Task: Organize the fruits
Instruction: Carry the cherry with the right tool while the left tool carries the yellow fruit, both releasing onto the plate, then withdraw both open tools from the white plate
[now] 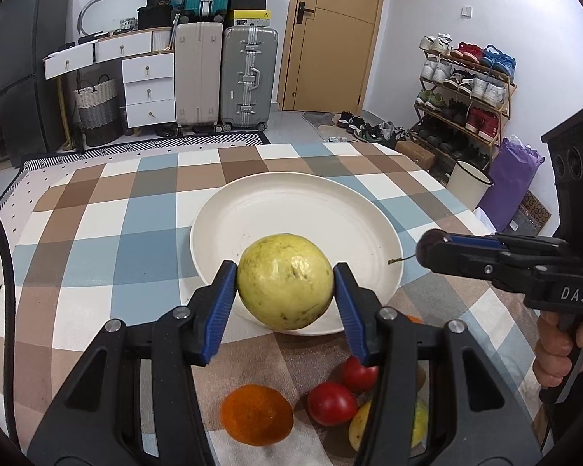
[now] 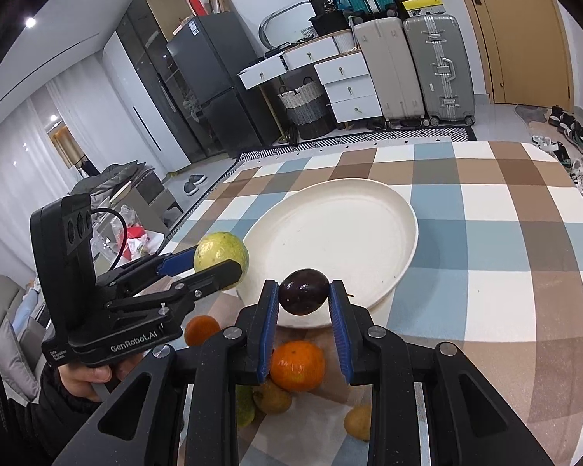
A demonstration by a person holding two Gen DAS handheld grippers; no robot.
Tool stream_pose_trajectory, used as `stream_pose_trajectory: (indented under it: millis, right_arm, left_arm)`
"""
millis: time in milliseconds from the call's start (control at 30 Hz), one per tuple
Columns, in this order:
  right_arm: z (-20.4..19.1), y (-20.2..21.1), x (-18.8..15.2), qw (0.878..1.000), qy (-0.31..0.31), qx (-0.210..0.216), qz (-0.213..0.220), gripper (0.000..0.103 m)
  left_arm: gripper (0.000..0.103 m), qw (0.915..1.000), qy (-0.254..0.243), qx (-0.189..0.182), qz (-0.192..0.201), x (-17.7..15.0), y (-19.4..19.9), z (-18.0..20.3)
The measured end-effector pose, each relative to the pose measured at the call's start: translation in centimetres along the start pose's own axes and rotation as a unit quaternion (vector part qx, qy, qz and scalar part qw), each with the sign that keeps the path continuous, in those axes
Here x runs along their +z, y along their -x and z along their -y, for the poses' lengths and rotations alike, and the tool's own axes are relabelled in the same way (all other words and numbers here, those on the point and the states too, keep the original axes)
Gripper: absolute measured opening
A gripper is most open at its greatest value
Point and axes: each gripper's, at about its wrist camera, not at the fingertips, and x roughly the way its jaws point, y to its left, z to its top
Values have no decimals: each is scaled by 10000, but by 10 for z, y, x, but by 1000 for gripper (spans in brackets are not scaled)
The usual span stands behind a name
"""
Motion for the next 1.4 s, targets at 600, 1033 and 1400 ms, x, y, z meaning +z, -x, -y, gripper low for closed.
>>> stream_pose_trajectory:
  millis: [600,1033,1400]
  right_arm:
    - [-6,-23,9,9982,298,-510,90,48]
    - [1,9,-21,9946,585,-842,168,102]
    - [5,17,-39,9933,724,-883,190,102]
  left_arm:
    - [69,9997,161,176,62,-4,-4,-13]
    - [102,9972,155,492,541,-27,46,-21]
    - [102,9972,173,543,488,-53,62,-24]
